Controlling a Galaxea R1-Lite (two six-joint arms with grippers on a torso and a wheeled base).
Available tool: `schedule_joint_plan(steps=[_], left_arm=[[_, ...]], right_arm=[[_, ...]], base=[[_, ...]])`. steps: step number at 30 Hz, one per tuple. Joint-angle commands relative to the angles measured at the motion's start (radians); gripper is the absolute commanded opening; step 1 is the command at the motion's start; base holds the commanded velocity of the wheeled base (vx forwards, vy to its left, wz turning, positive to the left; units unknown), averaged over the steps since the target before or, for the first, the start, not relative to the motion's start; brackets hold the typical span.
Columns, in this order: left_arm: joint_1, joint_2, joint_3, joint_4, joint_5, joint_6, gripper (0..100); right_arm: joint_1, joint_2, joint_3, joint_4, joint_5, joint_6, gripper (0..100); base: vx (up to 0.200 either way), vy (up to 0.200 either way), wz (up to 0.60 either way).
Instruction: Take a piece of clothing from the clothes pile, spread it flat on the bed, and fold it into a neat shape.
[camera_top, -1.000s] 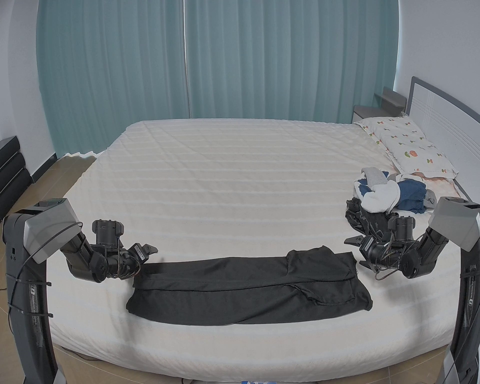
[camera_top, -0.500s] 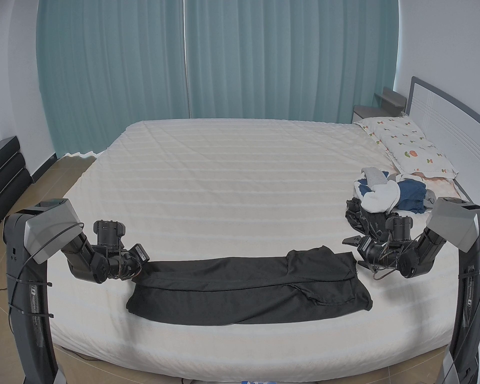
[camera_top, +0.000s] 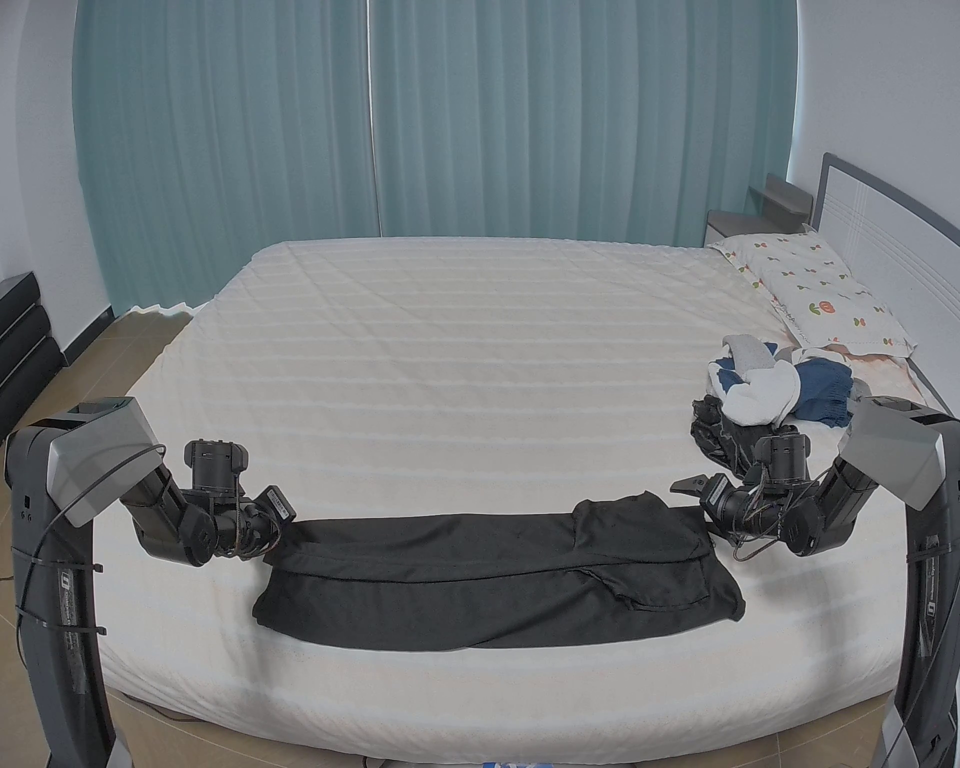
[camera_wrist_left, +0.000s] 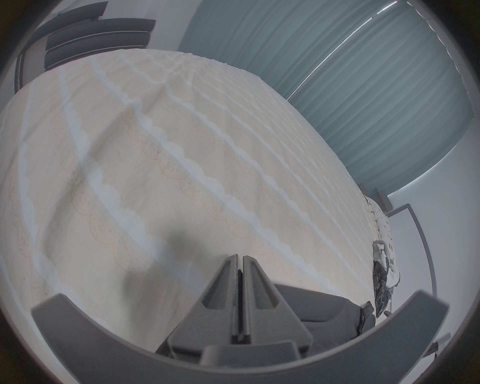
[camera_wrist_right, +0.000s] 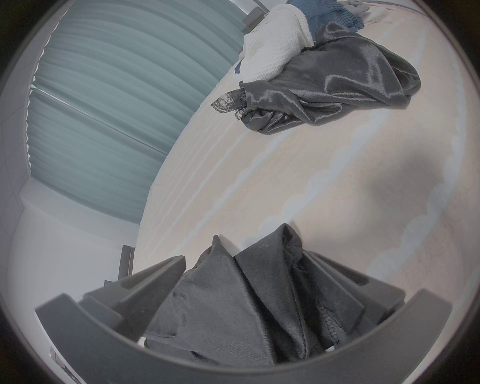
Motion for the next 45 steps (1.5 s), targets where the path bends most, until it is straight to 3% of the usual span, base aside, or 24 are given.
schedule_joint_plan(steps=[1,11,15,40,41,42,43,45], left_arm=[[0.0,0.002,0.0,0.0,0.0,-0.002,0],[0.01,0.003,-0.01,-0.002,0.0,-0.005,0],[0.014,0.006,-0.03,-0.003,0.015,-0.051,0],[0.016,0.026,-0.044,-0.003,0.035,-0.046,0],[0.016,0.026,-0.044,-0.003,0.035,-0.045,0],[0.016,0.026,-0.044,-0.002,0.035,-0.045,0],[0.016,0.026,-0.044,-0.002,0.035,-0.045,100],[0.016,0.025,-0.043,-0.002,0.035,-0.046,100]], right_arm=[[-0.004,0.003,-0.001,-0.001,-0.001,-0.001,0],[-0.018,-0.006,-0.002,-0.014,-0.007,0.002,0],[-0.028,-0.004,-0.019,-0.014,-0.022,0.005,0],[-0.054,0.031,-0.067,-0.02,-0.027,0.054,0],[-0.054,0.035,-0.068,-0.02,-0.027,0.054,100],[-0.054,0.04,-0.068,-0.021,-0.027,0.052,100],[-0.054,0.04,-0.067,-0.021,-0.027,0.052,100],[-0.054,0.031,-0.059,-0.021,-0.025,0.054,100]], base=[[0.0,0.0,0.0],[0.0,0.0,0.0],[0.0,0.0,0.0],[0.0,0.0,0.0],[0.0,0.0,0.0],[0.0,0.0,0.0],[0.0,0.0,0.0],[0.0,0.0,0.0]])
